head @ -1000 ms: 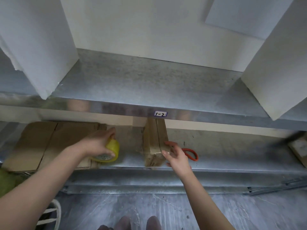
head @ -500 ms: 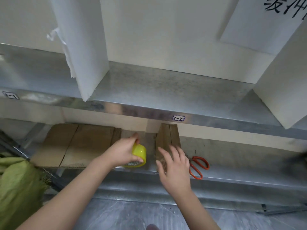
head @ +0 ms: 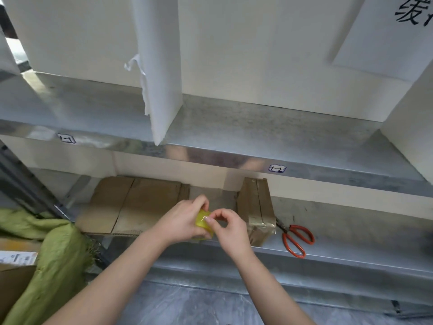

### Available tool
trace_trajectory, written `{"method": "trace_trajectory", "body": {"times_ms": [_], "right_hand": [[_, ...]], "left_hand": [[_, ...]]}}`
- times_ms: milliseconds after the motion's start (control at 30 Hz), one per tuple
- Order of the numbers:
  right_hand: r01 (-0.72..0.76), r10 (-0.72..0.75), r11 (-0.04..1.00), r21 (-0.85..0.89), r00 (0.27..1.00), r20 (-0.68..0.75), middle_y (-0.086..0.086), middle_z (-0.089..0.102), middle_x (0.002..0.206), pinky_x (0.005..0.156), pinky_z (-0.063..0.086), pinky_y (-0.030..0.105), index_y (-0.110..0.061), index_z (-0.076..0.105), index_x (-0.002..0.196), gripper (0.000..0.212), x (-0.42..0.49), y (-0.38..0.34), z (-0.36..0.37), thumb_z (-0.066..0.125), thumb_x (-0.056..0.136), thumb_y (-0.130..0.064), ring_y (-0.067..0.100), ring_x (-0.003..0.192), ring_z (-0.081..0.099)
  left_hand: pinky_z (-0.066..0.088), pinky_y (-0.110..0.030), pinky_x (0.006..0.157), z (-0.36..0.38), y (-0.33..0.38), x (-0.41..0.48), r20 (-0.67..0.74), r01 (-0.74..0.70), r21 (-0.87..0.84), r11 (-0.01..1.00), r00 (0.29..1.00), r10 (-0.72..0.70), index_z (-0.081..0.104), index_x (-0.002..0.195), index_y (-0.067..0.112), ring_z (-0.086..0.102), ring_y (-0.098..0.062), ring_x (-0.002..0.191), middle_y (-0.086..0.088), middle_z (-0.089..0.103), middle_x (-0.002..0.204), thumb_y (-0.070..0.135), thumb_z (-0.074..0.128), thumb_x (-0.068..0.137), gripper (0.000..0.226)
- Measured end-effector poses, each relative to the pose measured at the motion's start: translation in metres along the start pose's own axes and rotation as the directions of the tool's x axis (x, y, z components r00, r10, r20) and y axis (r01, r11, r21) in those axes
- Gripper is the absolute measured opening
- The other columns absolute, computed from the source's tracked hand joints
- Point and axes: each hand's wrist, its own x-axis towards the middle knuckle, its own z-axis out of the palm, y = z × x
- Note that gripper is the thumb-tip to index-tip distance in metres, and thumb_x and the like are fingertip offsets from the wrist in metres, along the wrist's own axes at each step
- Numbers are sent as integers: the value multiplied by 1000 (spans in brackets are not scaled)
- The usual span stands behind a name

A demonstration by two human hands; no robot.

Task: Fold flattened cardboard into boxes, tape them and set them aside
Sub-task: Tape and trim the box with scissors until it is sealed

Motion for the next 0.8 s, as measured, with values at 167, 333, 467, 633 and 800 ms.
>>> {"method": "trace_trajectory", "body": {"times_ms": [167,333,467,633,800], "right_hand": [[18,-19,999,44,1000,13,-16,64,76,75,43,12,-33,57,74,25,-7,1,23,71,84,-15,1,78,60],[-131,141,978,159,989,-53,-13,62,70,66,51,25,-28,58,75,20,-4,19,31,66,89,-16,2,64,56],[-187,200,967,176,978,-63,-7,61,69,68,54,28,-27,58,73,19,3,23,35,69,87,-18,5,66,56],[-210,210,977,33,978,-9,-6,63,70,62,41,15,-26,54,71,23,13,21,39,70,86,-21,0,62,53],[-143,139,990,-16,979,-147,-8,62,73,62,41,13,-27,52,75,21,17,12,40,68,89,-22,2,68,56]], "left_hand": [[36,-19,88,1,-27,-12,105,-9,-67,998,994,16,37,134,28,54,-13,111,6,58,122,48,80,64,84],[41,-13,90,3,-57,-34,176,105,-292,951,983,-55,39,130,38,53,1,108,18,53,124,38,76,77,65],[48,-20,81,5,-74,-34,138,167,-306,937,982,-130,50,116,36,59,-4,97,14,62,109,43,79,74,52],[41,-28,89,10,-97,-19,13,34,28,999,999,-35,53,126,30,58,-14,110,9,63,119,52,79,67,68],[47,-32,87,12,-100,-1,-89,20,258,966,996,3,55,129,31,66,-24,100,1,69,110,48,87,52,85]]}}
